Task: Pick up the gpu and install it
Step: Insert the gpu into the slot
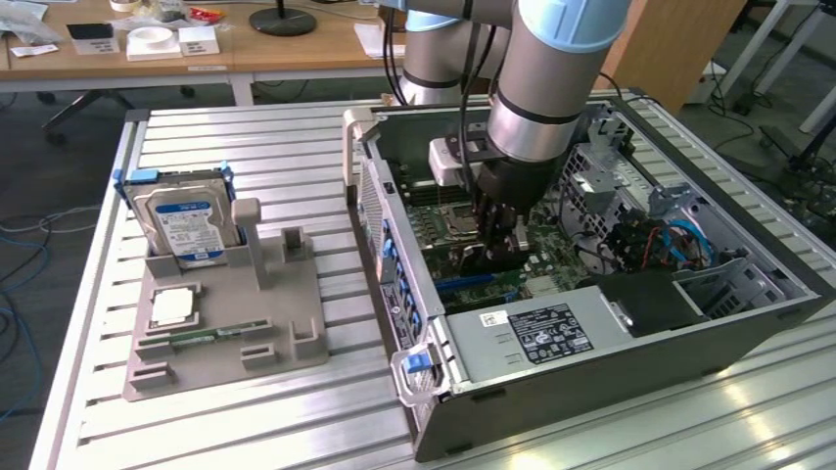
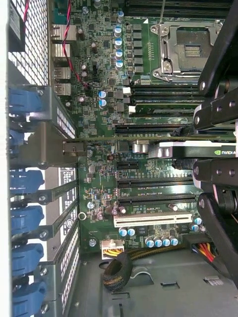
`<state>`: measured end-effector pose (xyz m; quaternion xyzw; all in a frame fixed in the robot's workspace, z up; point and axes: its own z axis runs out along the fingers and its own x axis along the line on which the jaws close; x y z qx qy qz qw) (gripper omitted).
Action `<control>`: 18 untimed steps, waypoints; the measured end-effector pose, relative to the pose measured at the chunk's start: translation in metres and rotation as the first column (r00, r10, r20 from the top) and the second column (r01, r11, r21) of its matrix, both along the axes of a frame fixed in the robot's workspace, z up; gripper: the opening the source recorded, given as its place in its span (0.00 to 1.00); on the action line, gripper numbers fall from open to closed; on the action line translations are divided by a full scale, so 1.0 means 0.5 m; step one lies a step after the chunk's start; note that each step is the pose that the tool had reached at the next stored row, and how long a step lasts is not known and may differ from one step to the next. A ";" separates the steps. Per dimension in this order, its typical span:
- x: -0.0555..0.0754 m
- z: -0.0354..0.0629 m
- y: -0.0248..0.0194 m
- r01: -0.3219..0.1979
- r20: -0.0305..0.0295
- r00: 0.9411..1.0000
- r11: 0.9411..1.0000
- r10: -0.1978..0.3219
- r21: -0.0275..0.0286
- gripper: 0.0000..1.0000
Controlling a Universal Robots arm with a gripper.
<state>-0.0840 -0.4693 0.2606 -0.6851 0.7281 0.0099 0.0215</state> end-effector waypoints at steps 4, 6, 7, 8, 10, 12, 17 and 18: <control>0.001 0.000 -0.0001 0.000 -0.001 1.000 1.000 0.000 0.000 0.27; 0.003 0.000 -0.0001 0.000 -0.004 1.000 1.000 0.000 0.000 0.27; 0.004 0.000 0.0000 0.000 -0.005 1.000 1.000 0.000 0.000 0.27; 0.004 0.000 -0.0001 0.000 -0.006 1.000 1.000 0.000 0.000 0.27; 0.006 0.000 0.0000 0.000 -0.011 1.000 1.000 0.000 0.000 0.27; 0.007 0.000 0.0000 0.000 -0.019 1.000 1.000 0.000 0.000 0.27; 0.008 -0.003 0.0001 0.000 -0.029 1.000 1.000 0.000 0.000 0.27; 0.008 -0.004 0.0000 0.000 -0.029 1.000 1.000 0.000 0.001 0.27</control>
